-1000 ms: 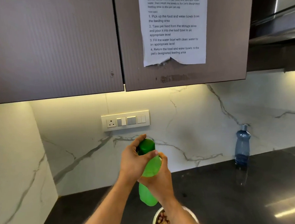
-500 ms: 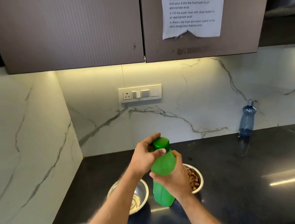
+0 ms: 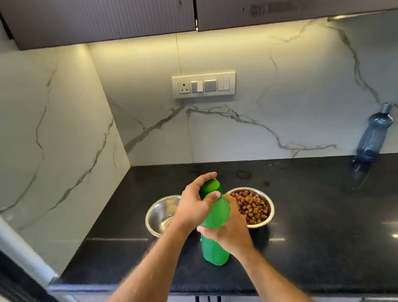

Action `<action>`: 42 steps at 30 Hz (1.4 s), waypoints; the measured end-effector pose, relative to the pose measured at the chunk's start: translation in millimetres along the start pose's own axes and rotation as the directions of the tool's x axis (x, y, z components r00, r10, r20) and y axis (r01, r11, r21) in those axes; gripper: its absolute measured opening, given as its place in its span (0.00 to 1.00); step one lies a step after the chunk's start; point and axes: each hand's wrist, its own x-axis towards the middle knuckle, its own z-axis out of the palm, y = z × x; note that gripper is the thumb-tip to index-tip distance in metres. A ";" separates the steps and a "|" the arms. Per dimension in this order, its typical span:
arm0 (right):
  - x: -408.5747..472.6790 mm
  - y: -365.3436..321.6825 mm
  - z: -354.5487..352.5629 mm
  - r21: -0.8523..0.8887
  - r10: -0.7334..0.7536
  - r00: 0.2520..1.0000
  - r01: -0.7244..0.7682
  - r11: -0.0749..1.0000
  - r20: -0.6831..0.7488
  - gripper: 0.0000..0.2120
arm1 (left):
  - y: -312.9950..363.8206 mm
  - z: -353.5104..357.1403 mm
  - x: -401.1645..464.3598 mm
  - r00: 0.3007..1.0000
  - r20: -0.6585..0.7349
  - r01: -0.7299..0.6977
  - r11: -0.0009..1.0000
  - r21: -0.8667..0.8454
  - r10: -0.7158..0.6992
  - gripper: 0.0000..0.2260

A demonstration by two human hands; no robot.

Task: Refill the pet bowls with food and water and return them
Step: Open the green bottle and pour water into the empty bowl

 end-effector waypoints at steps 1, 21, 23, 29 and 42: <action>0.2 0.7 -1.7 -0.010 -0.014 1.000 0.014 1.000 0.024 0.41 | -1.0 3.8 -3.5 0.999 -0.045 0.009 1.000 0.019 -0.008 0.21; -16.6 0.1 0.4 -0.001 0.053 0.998 -0.053 0.999 0.023 0.50 | -5.9 -11.6 -3.4 1.000 0.020 0.014 0.999 -0.035 -0.013 0.29; -18.1 0.2 1.4 -0.003 0.055 0.998 -0.055 0.999 0.020 0.48 | -3.7 -10.4 1.2 0.998 0.048 -0.032 0.999 0.031 0.031 0.34; -22.1 6.8 1.9 0.026 0.090 0.996 -0.090 0.996 -0.002 0.54 | -1.4 -5.5 1.6 0.986 0.146 -0.084 0.996 0.006 0.082 0.27; -25.6 0.0 9.2 0.007 0.064 0.996 -0.063 0.998 -0.054 0.48 | -11.4 -34.3 1.5 0.962 0.270 0.125 0.938 -0.324 -0.035 0.20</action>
